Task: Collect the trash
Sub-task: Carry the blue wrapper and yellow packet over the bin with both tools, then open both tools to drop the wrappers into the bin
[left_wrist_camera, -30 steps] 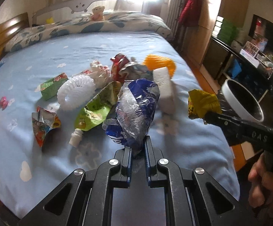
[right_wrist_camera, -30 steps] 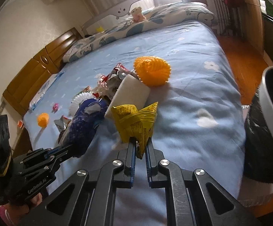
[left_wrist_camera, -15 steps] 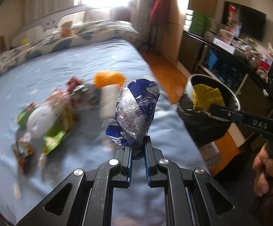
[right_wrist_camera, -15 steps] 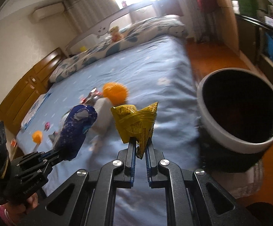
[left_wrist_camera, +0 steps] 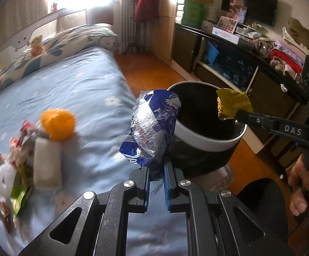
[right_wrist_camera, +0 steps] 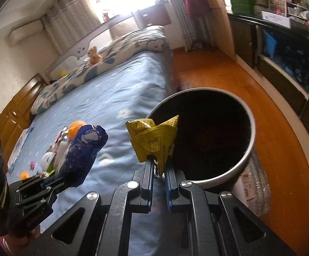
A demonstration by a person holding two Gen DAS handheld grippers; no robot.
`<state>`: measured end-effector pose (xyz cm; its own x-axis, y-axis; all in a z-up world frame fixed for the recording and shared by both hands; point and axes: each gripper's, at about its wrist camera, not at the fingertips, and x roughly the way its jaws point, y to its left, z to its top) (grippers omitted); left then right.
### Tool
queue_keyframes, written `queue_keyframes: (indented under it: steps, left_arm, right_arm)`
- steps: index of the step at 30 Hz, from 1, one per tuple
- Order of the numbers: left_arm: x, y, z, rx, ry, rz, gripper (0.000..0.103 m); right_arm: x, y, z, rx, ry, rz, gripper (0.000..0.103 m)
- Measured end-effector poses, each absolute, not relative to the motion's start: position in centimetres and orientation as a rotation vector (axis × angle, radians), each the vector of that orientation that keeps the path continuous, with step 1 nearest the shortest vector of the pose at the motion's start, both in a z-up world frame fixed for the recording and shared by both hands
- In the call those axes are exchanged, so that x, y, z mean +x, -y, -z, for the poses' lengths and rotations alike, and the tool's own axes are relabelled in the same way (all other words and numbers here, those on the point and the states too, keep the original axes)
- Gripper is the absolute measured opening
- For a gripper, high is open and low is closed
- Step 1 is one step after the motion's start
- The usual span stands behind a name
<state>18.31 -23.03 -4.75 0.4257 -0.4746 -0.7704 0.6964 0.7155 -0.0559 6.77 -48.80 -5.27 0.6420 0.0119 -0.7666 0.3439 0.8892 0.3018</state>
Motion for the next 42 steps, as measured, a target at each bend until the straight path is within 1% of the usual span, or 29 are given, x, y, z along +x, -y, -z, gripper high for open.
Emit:
queue_keyframes:
  steps: [6,15,20,21,22,24,26,27,28,29,30,33,36,38,40,42]
  left_arm:
    - [20.5,27.4,4.7,0.295,-0.879,0.766,0.010]
    - [24.5,34.1,6.9,0.313,-0.958,0.788,0.010]
    - [26.8,37.2,8.3,0.323,-0.999,0.802,0.011]
    - [27.3,37.7,8.5,0.324,-1.006,0.801,0.012]
    - [27.6,38.0,8.7,0.323,-1.012,0.798,0.016]
    - [28.4,38.5,8.8,0.307,-1.022,0.805,0.020]
    - [28.5,38.7,8.6,0.302,-1.015,0.804,0.035]
    - [28.5,38.5,8.4,0.296,-1.005,0.802,0.039]
    - [28.6,38.3,8.1,0.286,-0.994,0.802,0.047]
    - [28.5,38.0,7.8,0.274,-0.982,0.800,0.050]
    - [28.1,37.4,7.6,0.266,-0.973,0.798,0.050]
    - [27.0,35.2,7.2,0.226,-0.956,0.789,0.052]
    - [25.3,32.2,7.3,0.189,-0.934,0.771,0.054]
    - [24.2,29.4,7.4,0.165,-0.921,0.748,0.055]
    - [22.9,27.0,7.7,0.150,-0.911,0.716,0.055]
    - [22.2,24.9,7.7,0.141,-0.901,0.688,0.055]
  right_arm:
    - [7.6,51.5,5.4,0.444,-0.896,0.205,0.009]
    - [9.5,54.3,7.1,0.456,-0.971,0.209,0.010]
    - [10.3,55.5,8.2,0.466,-1.014,0.212,0.014]
    - [10.5,55.8,8.4,0.467,-1.023,0.212,0.015]
    - [10.6,56.0,8.6,0.470,-1.032,0.213,0.016]
    - [10.9,56.6,9.0,0.482,-1.053,0.225,0.026]
    - [10.8,56.9,9.0,0.494,-1.056,0.231,0.039]
    - [10.8,57.2,9.0,0.497,-1.050,0.234,0.042]
    - [10.6,57.2,8.7,0.494,-1.042,0.243,0.043]
    - [10.4,57.0,8.5,0.495,-1.035,0.246,0.044]
    - [10.1,56.9,8.3,0.497,-1.025,0.250,0.045]
    - [9.1,56.0,7.5,0.504,-0.986,0.254,0.055]
    - [8.2,54.0,6.4,0.497,-0.933,0.239,0.061]
    - [7.6,52.1,5.5,0.488,-0.894,0.220,0.070]
    - [7.3,49.9,5.0,0.480,-0.856,0.188,0.074]
    - [7.2,47.8,4.6,0.478,-0.836,0.161,0.076]
